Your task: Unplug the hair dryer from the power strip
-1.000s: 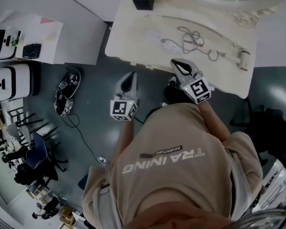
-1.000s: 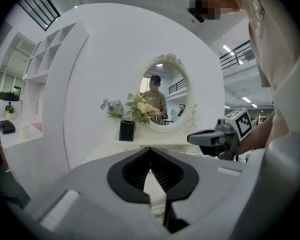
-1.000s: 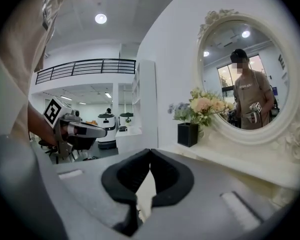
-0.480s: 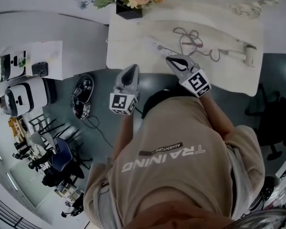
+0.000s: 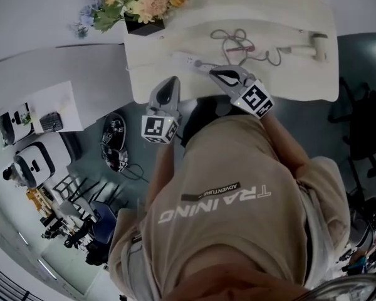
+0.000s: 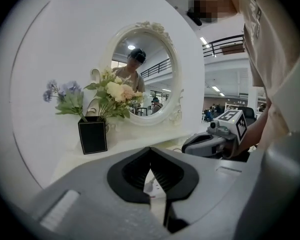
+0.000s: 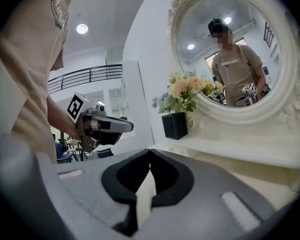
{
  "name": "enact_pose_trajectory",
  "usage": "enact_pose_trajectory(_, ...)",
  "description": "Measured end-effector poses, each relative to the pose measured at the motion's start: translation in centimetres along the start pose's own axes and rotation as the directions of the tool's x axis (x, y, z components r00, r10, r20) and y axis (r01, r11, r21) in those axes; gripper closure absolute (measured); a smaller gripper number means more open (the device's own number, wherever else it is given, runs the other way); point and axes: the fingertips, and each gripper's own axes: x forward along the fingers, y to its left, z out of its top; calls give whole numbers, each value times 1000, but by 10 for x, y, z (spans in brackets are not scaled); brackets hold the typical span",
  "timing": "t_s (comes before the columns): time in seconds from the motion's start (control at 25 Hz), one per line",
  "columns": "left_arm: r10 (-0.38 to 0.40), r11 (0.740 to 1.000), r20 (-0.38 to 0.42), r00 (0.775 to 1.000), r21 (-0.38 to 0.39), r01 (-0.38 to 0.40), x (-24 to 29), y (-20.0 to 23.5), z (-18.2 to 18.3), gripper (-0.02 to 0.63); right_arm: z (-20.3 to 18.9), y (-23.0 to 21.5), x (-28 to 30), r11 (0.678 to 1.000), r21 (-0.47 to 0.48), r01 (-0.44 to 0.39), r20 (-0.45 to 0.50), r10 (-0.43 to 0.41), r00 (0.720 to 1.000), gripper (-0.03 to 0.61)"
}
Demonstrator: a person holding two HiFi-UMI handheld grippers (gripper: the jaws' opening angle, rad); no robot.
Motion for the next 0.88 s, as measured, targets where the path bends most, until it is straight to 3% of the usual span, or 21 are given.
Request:
enact_pose_trajectory(0.16, -101, 995, 4, 995, 23, 101, 11, 12, -3, 606, 5, -9, 7, 995, 9, 103, -26, -102, 994, 574)
enact_pose_trajectory(0.28, -209, 976, -27, 978, 63, 210, 20, 20, -10, 606, 8, -14, 14, 979, 33, 201, -51, -199, 979, 574)
enact_pose_trajectory(0.44, -351, 929, -82, 933, 93, 358, 28, 29, -31, 606, 9, -16, 28, 948, 69, 310, -85, -304, 949, 574)
enact_pose_trajectory(0.64, -440, 880, -142, 887, 128, 458, 37, 35, -53, 606, 1, -18, 28, 897, 69, 437, -167, -422, 891, 574)
enact_pose_trajectory(0.88, -535, 786, -240, 810, 210, 581, 52, 24, -73, 606, -27, -4, 25, 860, 75, 504, -272, -469, 840, 574)
